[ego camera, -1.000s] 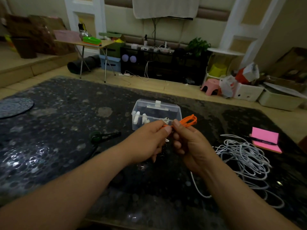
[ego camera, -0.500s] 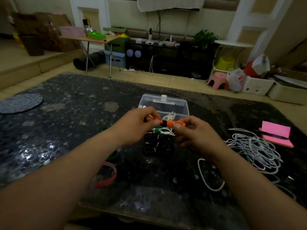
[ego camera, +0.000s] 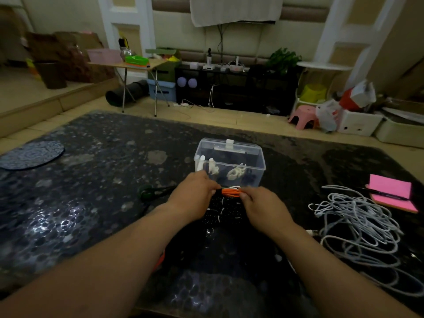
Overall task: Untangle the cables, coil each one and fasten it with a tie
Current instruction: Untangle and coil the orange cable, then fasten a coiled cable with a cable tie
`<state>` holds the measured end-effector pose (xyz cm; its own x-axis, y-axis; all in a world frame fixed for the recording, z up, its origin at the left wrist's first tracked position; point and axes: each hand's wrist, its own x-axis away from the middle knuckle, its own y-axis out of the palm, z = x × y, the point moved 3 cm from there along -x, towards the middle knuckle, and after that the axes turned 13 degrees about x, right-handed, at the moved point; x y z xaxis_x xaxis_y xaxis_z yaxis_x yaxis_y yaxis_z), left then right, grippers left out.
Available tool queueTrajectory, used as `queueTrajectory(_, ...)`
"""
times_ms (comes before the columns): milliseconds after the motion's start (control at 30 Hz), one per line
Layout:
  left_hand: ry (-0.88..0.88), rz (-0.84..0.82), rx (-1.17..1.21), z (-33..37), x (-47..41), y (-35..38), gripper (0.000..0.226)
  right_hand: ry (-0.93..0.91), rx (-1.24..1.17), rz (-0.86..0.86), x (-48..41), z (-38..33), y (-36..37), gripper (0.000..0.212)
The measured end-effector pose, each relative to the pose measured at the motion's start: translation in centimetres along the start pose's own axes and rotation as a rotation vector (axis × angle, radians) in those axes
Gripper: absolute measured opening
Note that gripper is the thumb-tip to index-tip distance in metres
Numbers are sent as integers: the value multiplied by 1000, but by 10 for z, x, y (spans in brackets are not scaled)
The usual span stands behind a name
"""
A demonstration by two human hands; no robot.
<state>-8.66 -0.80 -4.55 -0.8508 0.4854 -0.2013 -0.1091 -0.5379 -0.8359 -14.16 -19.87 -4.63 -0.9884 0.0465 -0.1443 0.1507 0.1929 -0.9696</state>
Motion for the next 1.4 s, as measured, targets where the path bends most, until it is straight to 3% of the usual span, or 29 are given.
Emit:
queueTrajectory(100,20,-27,28,0,-3,0,30,-16,18,65,1,1,1,37)
queueTrajectory(300,30,-97,74,3,-2,-3,33,-31,-25,-26,6,4,-4,49)
queueTrajectory(667,44,105,118,16,0,-6,23,71,-34,-24,17,30,-27,36)
queueTrajectory(967,215,12,157,99,-13,21,20,72,-83,16,32,59,-59,30)
queueTrajectory(1100,205,-13,213,123,-19,21,29,167,-117,87,39,91,-89,26)
queueTrajectory(1400,196,-120,191,126,-12,25,19,467,-68,310,81,198,-135,24)
